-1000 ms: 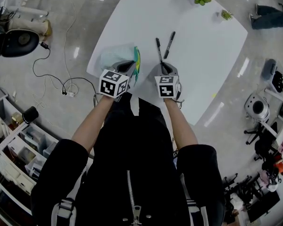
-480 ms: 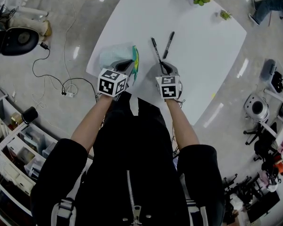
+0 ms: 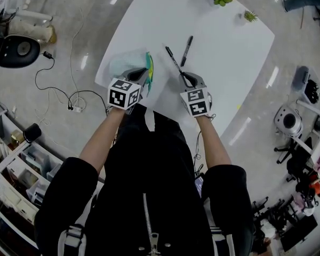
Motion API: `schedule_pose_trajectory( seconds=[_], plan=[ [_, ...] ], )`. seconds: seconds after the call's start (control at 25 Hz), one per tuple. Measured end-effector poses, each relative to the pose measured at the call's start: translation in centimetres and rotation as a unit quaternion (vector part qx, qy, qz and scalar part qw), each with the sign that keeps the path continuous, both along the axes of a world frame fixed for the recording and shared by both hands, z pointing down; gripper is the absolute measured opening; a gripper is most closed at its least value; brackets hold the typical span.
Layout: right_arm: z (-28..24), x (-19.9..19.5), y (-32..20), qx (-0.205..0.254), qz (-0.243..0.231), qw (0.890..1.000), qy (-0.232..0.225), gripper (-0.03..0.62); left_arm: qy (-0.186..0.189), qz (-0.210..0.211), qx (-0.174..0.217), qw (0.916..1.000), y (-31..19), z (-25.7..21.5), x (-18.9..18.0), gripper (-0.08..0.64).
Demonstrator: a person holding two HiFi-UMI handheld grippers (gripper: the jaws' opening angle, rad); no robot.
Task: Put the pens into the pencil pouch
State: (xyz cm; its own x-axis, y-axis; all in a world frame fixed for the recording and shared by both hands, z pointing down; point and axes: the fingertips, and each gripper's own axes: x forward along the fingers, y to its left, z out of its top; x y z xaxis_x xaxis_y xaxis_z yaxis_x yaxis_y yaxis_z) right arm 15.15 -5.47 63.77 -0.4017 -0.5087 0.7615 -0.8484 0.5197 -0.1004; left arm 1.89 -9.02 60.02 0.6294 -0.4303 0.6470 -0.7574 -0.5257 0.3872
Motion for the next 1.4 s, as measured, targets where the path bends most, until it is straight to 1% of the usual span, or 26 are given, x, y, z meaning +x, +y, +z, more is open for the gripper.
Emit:
schedule_pose_trajectory(
  seconds=[0.2, 0.4, 0.68, 0.88, 1.16, 1.4],
  plan=[
    [-0.5, 0.2, 1.2, -0.011, -0.061, 0.998, -0.003, 0.040, -0.002, -0.001, 0.000, 1.0000, 0.0, 0.1, 0.2, 0.035],
    [-1.6, -0.3, 2.6, -0.015, -0.121, 0.993, -0.004, 0.040, -0.003, -0.003, -0.001, 1.0000, 0.3, -0.1, -0.1, 0.035],
    [-2.4, -1.8, 3.6, -0.028, -0.195, 0.980, -0.022, 0.040, -0.007, 0.004, -0.005, 1.0000, 0.8, 0.0, -0.1, 0.035],
    [-2.1, -2.9, 4.0, -0.042, -0.247, 0.968, -0.014, 0.040, -0.011, 0.011, 0.000, 0.9999, 1.2, -0.2, 0.1, 0.035],
    [-2.2, -4.8, 3.7, -0.041, -0.292, 0.956, -0.001, 0.040, -0.013, 0.018, 0.007, 0.9997, 1.6, -0.9, -0.2, 0.035],
    [-2.6, -6.1, 2.6, -0.038, -0.311, 0.950, 0.000, 0.040, -0.011, 0.023, 0.008, 0.9996, 1.8, -1.4, -0.4, 0.035]
  ],
)
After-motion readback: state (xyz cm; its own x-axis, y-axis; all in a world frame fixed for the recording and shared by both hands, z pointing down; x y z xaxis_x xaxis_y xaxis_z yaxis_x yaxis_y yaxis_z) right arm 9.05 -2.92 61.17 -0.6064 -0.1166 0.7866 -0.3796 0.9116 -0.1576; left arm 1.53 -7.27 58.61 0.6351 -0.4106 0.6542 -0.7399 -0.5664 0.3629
